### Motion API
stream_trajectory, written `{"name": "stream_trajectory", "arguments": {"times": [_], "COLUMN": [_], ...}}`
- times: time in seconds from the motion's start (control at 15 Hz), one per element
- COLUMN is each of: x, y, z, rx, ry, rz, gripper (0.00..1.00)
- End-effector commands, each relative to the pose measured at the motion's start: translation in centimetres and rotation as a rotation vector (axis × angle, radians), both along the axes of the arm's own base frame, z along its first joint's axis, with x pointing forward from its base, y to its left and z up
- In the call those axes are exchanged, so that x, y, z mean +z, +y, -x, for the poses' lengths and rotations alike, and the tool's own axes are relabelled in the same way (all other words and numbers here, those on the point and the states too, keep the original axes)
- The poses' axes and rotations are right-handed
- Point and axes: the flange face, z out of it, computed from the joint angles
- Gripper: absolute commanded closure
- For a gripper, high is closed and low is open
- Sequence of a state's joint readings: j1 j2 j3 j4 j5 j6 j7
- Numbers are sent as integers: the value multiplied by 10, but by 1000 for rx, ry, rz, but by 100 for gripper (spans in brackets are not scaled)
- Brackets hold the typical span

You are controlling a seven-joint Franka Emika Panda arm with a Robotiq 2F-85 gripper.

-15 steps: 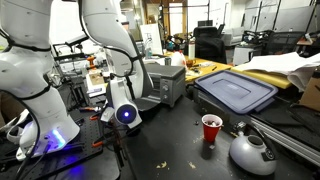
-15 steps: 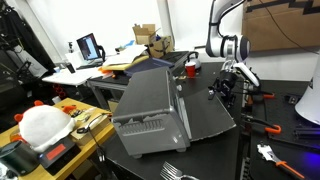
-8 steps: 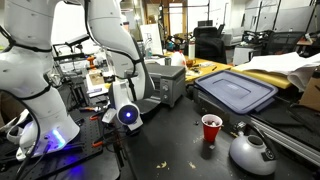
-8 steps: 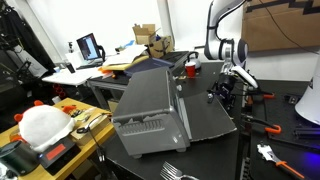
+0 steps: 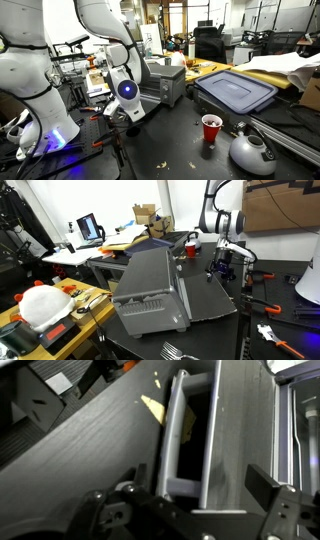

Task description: Open the oven door

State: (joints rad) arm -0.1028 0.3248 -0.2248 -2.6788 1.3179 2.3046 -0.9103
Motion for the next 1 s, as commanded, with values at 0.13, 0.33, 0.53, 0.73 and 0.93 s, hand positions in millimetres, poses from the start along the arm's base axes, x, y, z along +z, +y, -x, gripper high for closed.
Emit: {"name": "stream_trajectory", "arguments": {"times": [0.13, 0.33, 0.53, 0.73, 0.93], "x": [45, 60, 76, 92, 114], "y": [-10, -12, -12, -11, -12], "z": [-3, -9, -17, -24, -33], "rx": [7, 39, 85, 148, 215], "ry": [15, 28, 43, 58, 65], "rz": [213, 287, 359, 416, 482], "gripper": [0, 0, 0, 0, 0]}}
